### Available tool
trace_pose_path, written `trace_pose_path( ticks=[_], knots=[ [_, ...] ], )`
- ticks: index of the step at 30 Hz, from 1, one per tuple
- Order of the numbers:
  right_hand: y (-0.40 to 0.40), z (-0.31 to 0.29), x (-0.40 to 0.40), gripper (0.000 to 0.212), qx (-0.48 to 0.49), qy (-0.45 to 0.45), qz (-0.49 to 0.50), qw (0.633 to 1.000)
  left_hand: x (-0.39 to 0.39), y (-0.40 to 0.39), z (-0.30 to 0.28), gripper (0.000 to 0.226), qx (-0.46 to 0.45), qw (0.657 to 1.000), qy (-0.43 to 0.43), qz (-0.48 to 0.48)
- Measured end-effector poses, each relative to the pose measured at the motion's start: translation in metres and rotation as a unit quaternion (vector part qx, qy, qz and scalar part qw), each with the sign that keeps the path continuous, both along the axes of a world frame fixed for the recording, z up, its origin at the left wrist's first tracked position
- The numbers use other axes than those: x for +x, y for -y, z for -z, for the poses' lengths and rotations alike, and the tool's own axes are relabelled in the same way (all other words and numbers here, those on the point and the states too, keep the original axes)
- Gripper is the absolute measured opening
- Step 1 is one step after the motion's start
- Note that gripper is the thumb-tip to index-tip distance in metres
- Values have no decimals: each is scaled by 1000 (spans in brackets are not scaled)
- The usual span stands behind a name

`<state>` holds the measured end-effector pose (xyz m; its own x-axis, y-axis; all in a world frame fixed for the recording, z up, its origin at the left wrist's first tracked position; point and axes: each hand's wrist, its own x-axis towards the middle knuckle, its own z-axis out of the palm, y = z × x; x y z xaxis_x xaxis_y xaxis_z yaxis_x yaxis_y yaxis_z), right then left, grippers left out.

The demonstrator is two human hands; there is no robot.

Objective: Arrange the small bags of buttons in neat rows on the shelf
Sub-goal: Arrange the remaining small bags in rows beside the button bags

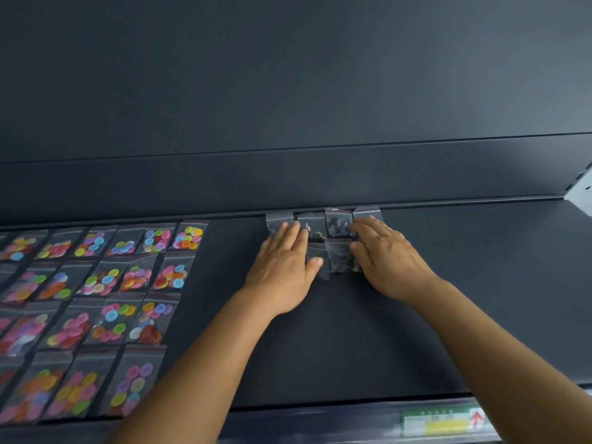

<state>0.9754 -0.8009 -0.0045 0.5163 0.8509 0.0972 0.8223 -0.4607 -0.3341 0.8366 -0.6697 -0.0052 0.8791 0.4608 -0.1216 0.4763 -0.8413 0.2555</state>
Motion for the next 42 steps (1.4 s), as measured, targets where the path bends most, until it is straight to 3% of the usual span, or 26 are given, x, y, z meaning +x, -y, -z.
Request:
trace_pose_path(
  ticks=[6,14,21,26,42],
  knots=[
    [18,5,-16,39,-28,51,-13,998,-14,34,0,56,-5,997,1,74],
    [26,7,-31,56,-68,101,-27,992,-8,43,10,57,-12,999,-17,31],
    [27,3,-33,45,-66,86,-18,994,-5,45,7,58,-13,999,0,30],
    [35,1,-31,46,-49,71,9,996,-1,53,2,56,-10,996,36,83],
    [45,2,-25,43,-75,41,23,996,4,64,3,56,20,996,18,82]
  ],
)
